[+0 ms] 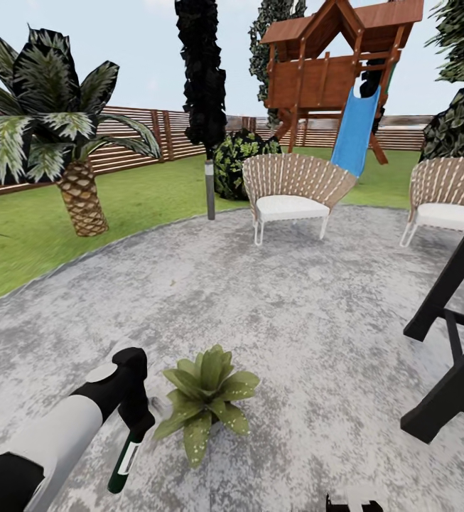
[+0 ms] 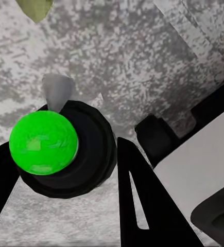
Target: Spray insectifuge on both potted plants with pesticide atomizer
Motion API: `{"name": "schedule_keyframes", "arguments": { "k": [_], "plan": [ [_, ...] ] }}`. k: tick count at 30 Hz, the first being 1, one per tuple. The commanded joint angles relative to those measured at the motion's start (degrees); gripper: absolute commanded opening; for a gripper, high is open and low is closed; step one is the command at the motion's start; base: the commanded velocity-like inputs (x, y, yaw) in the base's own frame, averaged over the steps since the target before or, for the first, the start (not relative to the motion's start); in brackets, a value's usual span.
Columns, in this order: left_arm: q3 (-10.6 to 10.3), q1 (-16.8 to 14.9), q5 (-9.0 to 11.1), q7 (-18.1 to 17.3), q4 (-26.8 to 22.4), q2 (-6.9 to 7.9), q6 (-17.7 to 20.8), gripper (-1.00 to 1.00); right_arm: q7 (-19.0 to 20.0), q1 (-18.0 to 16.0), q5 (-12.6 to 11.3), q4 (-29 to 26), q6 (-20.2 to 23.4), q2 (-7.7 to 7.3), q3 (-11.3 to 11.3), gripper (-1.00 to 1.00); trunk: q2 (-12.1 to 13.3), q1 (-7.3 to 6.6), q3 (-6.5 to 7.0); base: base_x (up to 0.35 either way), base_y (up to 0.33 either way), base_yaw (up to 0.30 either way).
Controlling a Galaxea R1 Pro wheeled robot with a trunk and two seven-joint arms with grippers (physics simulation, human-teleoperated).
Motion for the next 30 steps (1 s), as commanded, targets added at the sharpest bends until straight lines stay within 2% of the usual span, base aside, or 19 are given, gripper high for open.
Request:
{"name": "schedule_keyframes", "arguments": {
  "k": [1, 7, 16, 25, 30],
  "plan": [
    [-0.19, -0.06, -0.33, -0.55, -0.13, 0.26, 0.62, -1.00, -0.12, -0.04, -0.45, 0.05, -0.16, 0.01, 0.48, 1.00, -0.02, -0.01, -0.05, 0.000, 0.066, -0.287],
    [-0.13, 0.00, -0.32, -0.55, -0.13, 0.36, 0.80, -1.00, -0.14, -0.03, -0.45, 0.05, -0.16, 0.01, 0.49, 1.00, -0.02, -0.01, -0.05, -0.006, 0.272, -0.282],
    [-0.19, 0.12, -0.33, -0.21, -0.13, -0.07, 1.05, -1.00, -0.15, -0.04, -0.45, 0.05, -0.16, 0.01, 0.49, 1.00, -0.02, -0.01, -0.05, 0.166, 0.264, -0.150],
    [-0.09, 0.44, -0.33, -0.12, -0.11, 0.37, 1.11, -1.00, -0.15, -0.04, -0.45, 0.05, -0.16, 0.01, 0.48, 1.00, -0.02, -0.01, -0.05, -0.285, 0.107, -0.272],
    [0.24, 0.47, -0.33, -0.10, 0.04, 0.75, 1.04, -1.00, -0.16, 0.00, -0.45, 0.05, -0.16, 0.01, 0.48, 1.00, -0.02, -0.01, -0.05, -0.136, 0.278, -0.273]
  ]
}}
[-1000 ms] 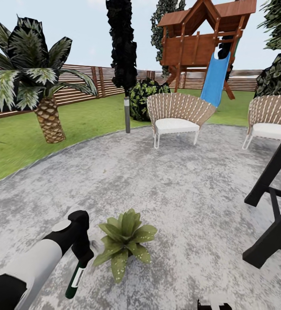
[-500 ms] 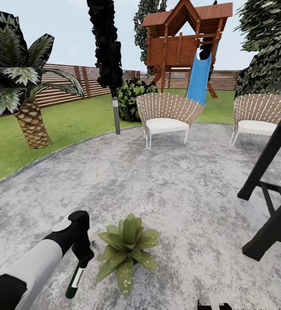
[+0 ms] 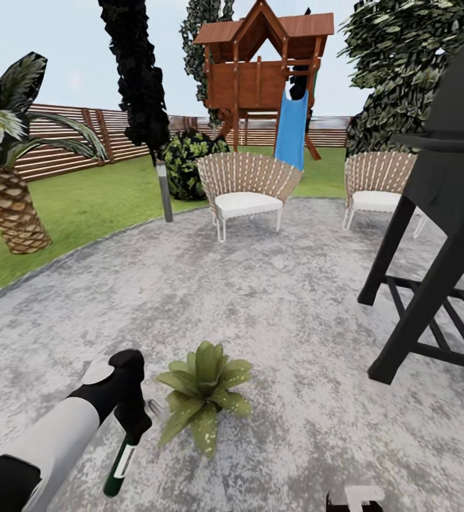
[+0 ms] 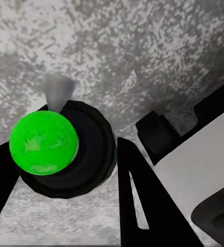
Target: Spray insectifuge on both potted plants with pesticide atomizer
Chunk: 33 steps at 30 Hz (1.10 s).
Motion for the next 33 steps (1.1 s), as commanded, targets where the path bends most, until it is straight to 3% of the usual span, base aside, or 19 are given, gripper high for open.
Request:
{"name": "schedule_keyframes", "arguments": {
  "k": [1, 7, 10, 15, 18, 20, 23, 33],
  "plan": [
    [-0.32, 0.03, -0.31, -0.49, -0.10, 0.07, 0.57, -1.00, -0.15, -0.06, -0.45, 0.06, -0.19, 0.00, 0.49, 1.00, -0.02, -0.02, -0.05, -0.026, 0.328, -0.273],
    [-0.69, 1.16, -0.28, 1.51, 0.65, 0.17, 0.48, -1.00, -0.16, -0.09, -0.45, 0.06, -0.19, 0.00, 0.49, 1.00, -0.02, -0.02, -0.05, -0.003, 0.148, -0.273],
    [-0.11, 3.50, 0.10, 4.96, 0.62, 0.25, 0.30, -1.00, -0.18, -0.08, -0.45, 0.06, -0.19, 0.00, 0.49, 1.00, -0.02, -0.02, -0.05, 0.000, 0.004, -0.149],
    [1.01, 4.68, 0.52, 6.08, 0.58, 1.06, -0.09, -1.00, -0.12, -0.09, -0.37, 0.14, -0.19, -0.07, 0.58, 1.00, -0.02, -0.02, -0.05, 0.000, 0.001, -0.021],
    [1.20, 4.76, 2.69, 6.14, 0.11, 4.67, -0.22, -1.00, -0.12, -0.09, -0.36, 0.15, -0.19, -0.08, 0.58, 1.00, -0.02, -0.02, -0.05, 0.000, 0.000, 0.000],
    [1.79, 4.77, 4.98, 6.19, -0.21, 5.52, -0.29, -1.00, -0.11, -0.09, -0.36, 0.15, -0.19, -0.09, 0.58, 1.00, -0.02, -0.02, -0.05, 0.000, 0.000, 0.000],
    [2.52, 4.77, 6.87, 6.37, -0.33, 5.20, -2.01, -1.00, -0.11, -0.08, -0.36, 0.15, -0.19, -0.09, 0.53, 1.00, -0.02, -0.02, -0.05, 0.000, 0.000, 0.000],
    [2.63, 4.79, 7.07, 6.56, -0.13, 5.77, -3.74, -1.00, -0.11, -0.08, -0.44, 0.06, -0.19, -0.03, 0.50, 1.00, -0.02, -0.02, -0.05, -0.068, 0.079, -0.139]
  ]
}}
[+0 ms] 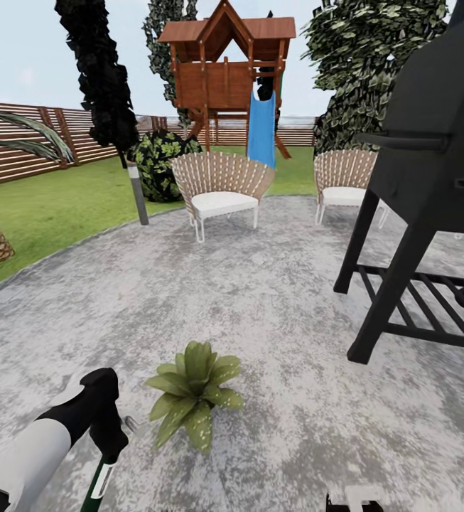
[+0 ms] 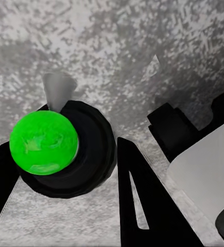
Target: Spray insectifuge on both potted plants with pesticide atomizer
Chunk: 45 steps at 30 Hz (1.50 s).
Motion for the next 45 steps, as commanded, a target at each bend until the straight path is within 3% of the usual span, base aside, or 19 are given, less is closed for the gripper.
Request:
{"name": "schedule_keyframes", "arguments": {
  "k": [1, 10, 17, 20, 21, 23, 38, 40, 41, 45],
  "plan": [
    [-0.20, -0.02, -0.25, -0.42, -0.12, 0.05, 0.47, -1.00, -0.17, -0.05, -0.45, 0.06, -0.19, -0.03, 0.49, 1.00, -0.02, -0.03, -0.05, -0.158, 0.283, -0.262],
    [-0.33, -0.52, -0.25, -0.56, -0.35, 0.01, 0.47, -1.00, -0.17, -0.04, -0.45, 0.05, -0.19, 0.00, 0.49, 1.00, -0.02, -0.03, -0.05, -0.070, 0.323, -0.258],
    [-0.67, -1.09, -0.88, -1.02, -0.47, -0.51, 0.50, -1.00, -0.17, -0.06, -0.40, 0.14, -0.19, -0.05, 0.49, 1.00, -0.02, -0.03, -0.05, -0.167, 0.284, -0.025],
    [-0.97, -3.26, -1.01, -1.16, -1.07, -0.74, 0.55, -1.00, -0.24, -0.06, -0.45, 0.07, -0.19, 0.06, 0.53, 1.00, -0.02, -0.03, -0.05, -0.136, 0.293, 0.000],
    [-1.03, -5.52, -1.05, -1.41, -1.24, -1.21, 0.56, -1.00, -0.21, -0.06, -0.52, 0.04, -0.23, 0.11, 0.54, 1.00, -0.02, -0.03, -0.05, 0.127, 0.311, 0.000],
    [-1.04, -6.10, -0.94, -1.46, -1.26, -1.50, 0.56, -1.00, -0.24, -0.06, -0.53, 0.02, -0.22, 0.12, 0.51, 1.00, -0.02, -0.03, -0.05, 0.211, 0.269, 0.000],
    [-1.27, -6.19, -1.74, -1.65, -1.03, -2.21, 0.56, -1.00, -0.17, -0.05, -0.62, -0.04, -0.19, 0.12, 0.49, 1.00, -0.02, -0.03, 0.46, 0.119, 0.234, -0.256],
    [-1.47, -6.22, -1.90, -4.67, -1.20, -2.59, 0.49, -1.00, -0.17, -0.06, -0.62, -0.04, -0.19, 0.12, 0.49, 1.00, -0.02, -0.03, 0.52, 0.000, 0.004, -0.267],
    [-3.59, -6.80, -2.06, -7.68, -1.22, -2.37, 0.47, -1.00, -0.23, -0.06, -0.62, -0.04, -0.19, 0.15, 0.42, 1.00, -0.02, -0.03, 0.53, 0.000, 0.000, -0.048],
    [-5.98, -7.25, -2.15, -10.94, -1.11, -2.31, 0.47, -1.00, -0.25, -0.05, -0.62, -0.25, -0.19, 0.28, 0.41, 1.00, -0.02, -0.03, 0.53, 0.000, 0.000, -0.013]
  ]
}}
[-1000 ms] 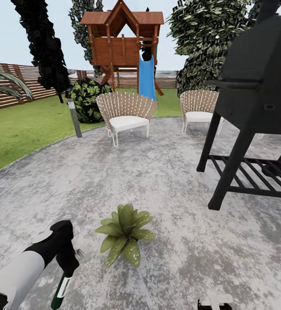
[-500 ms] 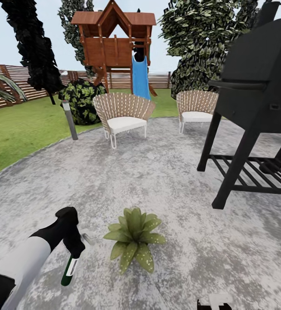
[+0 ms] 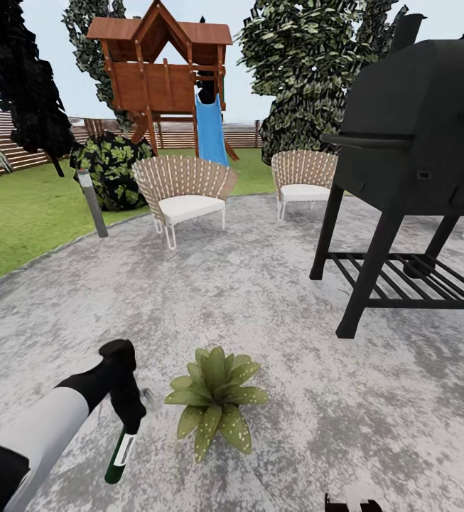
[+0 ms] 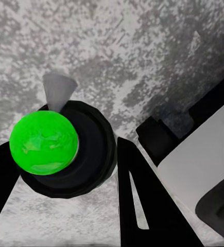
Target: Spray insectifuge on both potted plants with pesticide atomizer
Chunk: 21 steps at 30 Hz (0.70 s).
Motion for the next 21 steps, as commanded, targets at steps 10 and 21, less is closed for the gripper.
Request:
{"name": "schedule_keyframes", "arguments": {
  "k": [10, 21],
  "plan": [
    [-0.46, 0.41, -0.41, -0.15, -0.08, 0.02, 0.57, -1.00, -0.06, -0.01, -0.47, 0.06, -0.16, 0.02, 0.48, 1.00, -0.02, -0.01, 0.03, 0.000, 0.000, -0.104],
    [-0.49, 0.33, -0.33, 0.07, -0.08, 0.13, 1.00, -1.00, -0.06, -0.03, -0.47, 0.06, -0.17, 0.00, 0.48, 1.00, -0.02, -0.01, 0.18, 0.000, 0.202, -0.289]
  ]
}}
